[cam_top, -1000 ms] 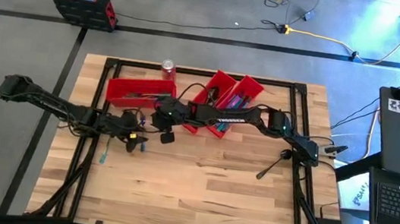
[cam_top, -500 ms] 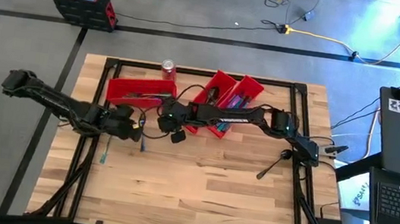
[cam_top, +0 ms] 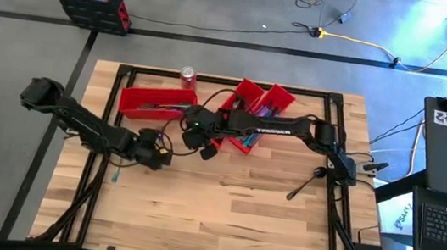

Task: Sort silverware
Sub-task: Put the blue fork into the left red bin

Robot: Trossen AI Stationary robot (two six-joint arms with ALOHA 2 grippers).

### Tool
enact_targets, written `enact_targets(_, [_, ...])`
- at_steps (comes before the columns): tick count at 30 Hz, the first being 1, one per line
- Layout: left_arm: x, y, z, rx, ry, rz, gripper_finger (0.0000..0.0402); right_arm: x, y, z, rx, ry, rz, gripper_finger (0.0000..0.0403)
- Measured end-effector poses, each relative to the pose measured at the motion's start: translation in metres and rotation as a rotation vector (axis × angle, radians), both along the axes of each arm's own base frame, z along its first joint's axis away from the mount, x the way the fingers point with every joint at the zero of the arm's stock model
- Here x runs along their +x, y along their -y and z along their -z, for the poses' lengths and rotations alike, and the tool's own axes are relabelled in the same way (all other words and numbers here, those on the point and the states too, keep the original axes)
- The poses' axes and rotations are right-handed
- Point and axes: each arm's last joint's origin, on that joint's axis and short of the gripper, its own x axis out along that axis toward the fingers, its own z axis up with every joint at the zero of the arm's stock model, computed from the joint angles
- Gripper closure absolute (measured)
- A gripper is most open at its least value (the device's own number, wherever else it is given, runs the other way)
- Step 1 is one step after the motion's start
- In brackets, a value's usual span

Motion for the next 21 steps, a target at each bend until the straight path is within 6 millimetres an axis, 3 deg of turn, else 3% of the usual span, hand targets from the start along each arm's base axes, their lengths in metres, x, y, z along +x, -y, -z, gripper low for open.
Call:
enact_targets(9, [-0.006, -0.001, 0.0, 0.033, -0.09, -0.054, 0.0165, -0.003, -0.005, 0.003, 0.064, -0.038, 0.014, 0.0261])
enact_targets(21, [0.004, -0.01, 0.01, 0.063, -0.096, -0.122, 0.0165, -0.004, -0.003, 0.002, 0.035, -0.044, 0.025, 0.0261])
